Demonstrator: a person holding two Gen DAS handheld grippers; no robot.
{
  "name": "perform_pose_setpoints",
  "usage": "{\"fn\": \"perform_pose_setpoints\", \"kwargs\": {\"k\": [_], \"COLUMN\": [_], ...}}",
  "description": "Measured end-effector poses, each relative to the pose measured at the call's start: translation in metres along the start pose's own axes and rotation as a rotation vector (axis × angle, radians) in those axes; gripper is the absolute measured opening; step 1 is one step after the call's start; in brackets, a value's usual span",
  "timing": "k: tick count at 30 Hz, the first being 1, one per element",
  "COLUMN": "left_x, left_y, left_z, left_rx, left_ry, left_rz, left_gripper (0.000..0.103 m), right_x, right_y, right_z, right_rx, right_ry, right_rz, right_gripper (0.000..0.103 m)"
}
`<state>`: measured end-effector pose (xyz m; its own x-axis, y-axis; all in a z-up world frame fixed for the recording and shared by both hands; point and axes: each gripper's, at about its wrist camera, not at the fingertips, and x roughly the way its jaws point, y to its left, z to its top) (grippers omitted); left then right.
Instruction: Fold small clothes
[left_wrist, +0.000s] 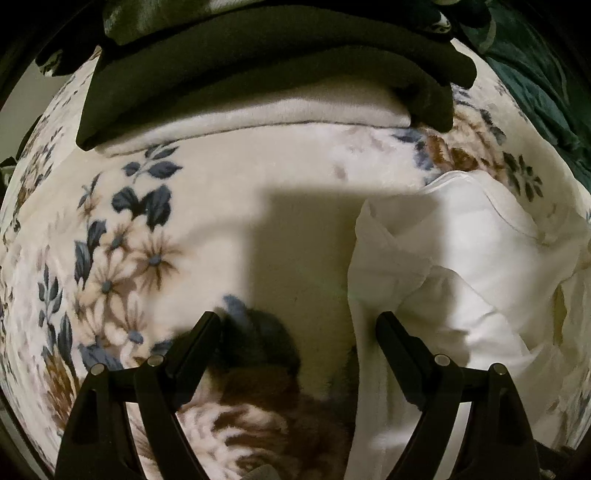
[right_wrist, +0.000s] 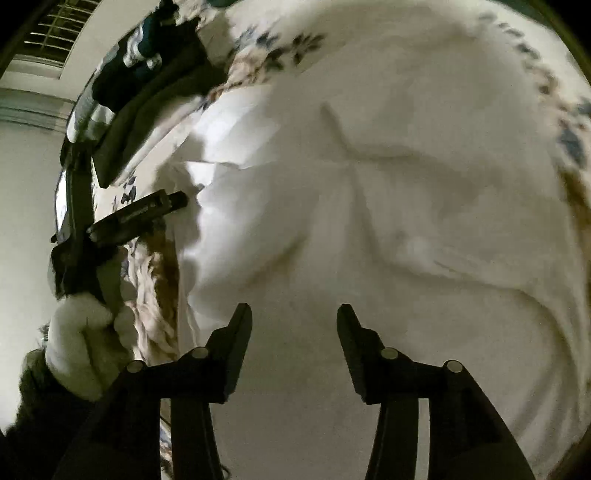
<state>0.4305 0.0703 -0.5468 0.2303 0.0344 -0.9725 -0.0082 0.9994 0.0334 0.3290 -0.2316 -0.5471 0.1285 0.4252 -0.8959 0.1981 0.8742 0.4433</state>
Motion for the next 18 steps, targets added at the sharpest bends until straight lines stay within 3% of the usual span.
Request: {"fn": "perform_pose_setpoints", "kwargs": {"k": [3, 7, 11, 18], "left_x": [0.004, 0.005, 0.012, 0.015], "left_y": [-0.003, -0.009, -0.008, -0.01], "left_z": [-0.002, -0.001, -0.003, -0.003], "left_rx": [0.017, 0.022, 0.015, 0.014], "left_ry": [-0.002, -0.002, -0.003, -0.003], "left_rz": [0.014, 0.018, 0.015, 0.015], "left_gripper": [0.086, 0.086, 0.086, 0.086], "right_x": [0.021, 0.012, -0.004, 0.001], "right_y": [0.013, 0.027, 0.018, 0.003], "right_z": [0.001, -0.016, -0.038, -0.058], "right_rx": [-0.024, -0.08, -0.068, -0.031], "right_ry": [0.038, -0.018, -0.049, -0.01], "right_rz": [-0.036, -0.079, -0.109, -0.157], "right_gripper": [0.004, 0.002, 0.002, 0.001]}}
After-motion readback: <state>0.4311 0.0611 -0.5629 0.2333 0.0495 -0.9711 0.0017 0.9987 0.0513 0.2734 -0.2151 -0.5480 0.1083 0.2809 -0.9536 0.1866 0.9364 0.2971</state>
